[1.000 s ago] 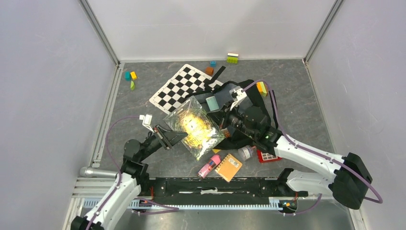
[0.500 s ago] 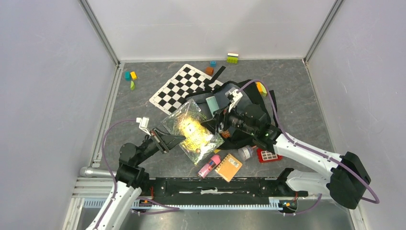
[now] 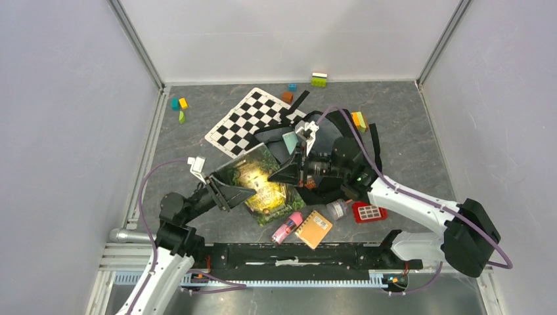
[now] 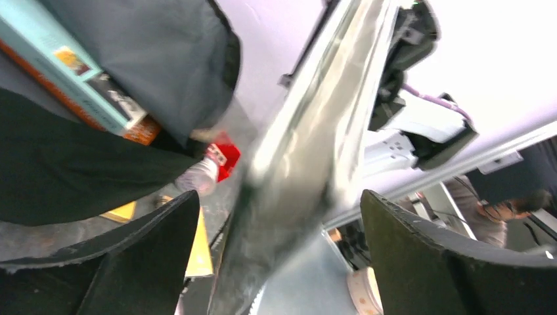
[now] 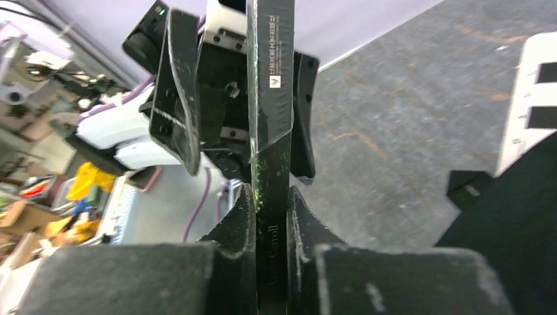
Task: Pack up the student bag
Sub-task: Pick up the book from the center of the board.
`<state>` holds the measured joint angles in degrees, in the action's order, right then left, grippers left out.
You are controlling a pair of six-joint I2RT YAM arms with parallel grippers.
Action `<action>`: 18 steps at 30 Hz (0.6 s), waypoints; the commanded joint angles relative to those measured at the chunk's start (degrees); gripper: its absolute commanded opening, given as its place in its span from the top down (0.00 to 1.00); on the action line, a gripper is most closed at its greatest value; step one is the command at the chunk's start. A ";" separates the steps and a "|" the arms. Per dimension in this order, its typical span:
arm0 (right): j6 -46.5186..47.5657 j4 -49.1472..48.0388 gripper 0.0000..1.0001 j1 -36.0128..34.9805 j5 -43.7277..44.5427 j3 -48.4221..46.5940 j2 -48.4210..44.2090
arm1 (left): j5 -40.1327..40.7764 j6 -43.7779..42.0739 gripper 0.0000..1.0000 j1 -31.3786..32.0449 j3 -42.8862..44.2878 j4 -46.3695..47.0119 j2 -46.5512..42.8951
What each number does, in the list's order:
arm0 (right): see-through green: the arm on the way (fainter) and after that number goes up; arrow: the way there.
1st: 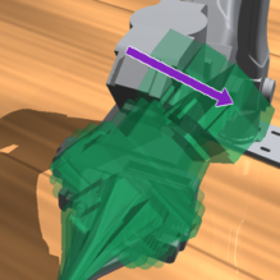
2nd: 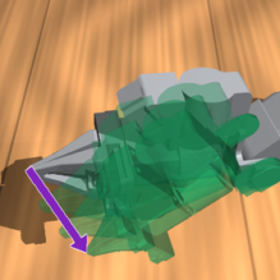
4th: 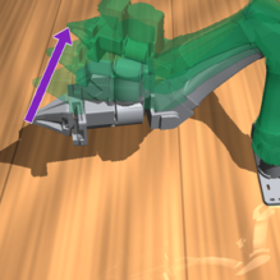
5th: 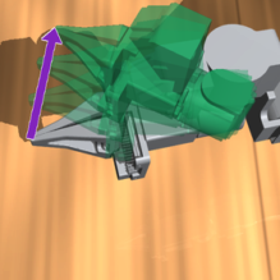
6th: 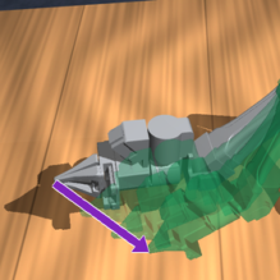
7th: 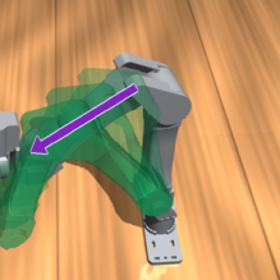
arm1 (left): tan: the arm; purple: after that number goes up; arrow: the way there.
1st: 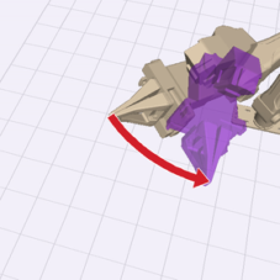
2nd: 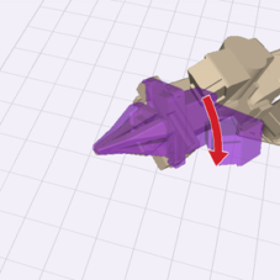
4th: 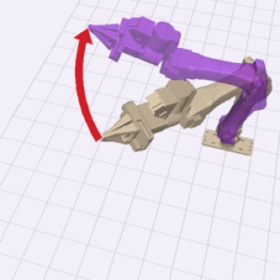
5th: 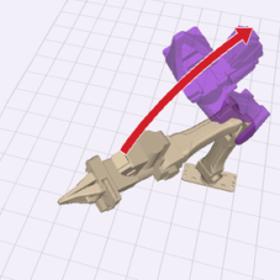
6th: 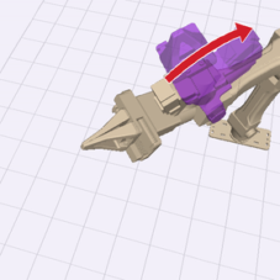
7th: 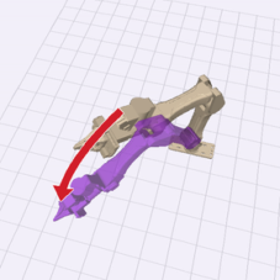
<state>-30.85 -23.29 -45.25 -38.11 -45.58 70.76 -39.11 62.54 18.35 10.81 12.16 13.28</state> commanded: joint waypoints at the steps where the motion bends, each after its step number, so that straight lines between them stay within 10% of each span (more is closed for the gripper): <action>1: -13.64 -23.13 1.00 -0.63 1.13 5.70 -1.38 | -3.24 4.43 0.00 0.59 3.17 8.20 -0.60; 10: -26.46 -39.40 1.00 -0.74 2.43 8.93 0.17 | -3.82 5.29 0.08 0.62 2.79 10.07 0.42; 18: -20.21 -29.63 0.96 -0.97 5.06 6.21 -0.40 | -3.43 6.43 0.72 0.63 3.10 10.95 -0.69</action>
<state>-53.78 -52.88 -46.02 -36.03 -35.86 71.96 -42.37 67.29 18.92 11.64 20.29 13.76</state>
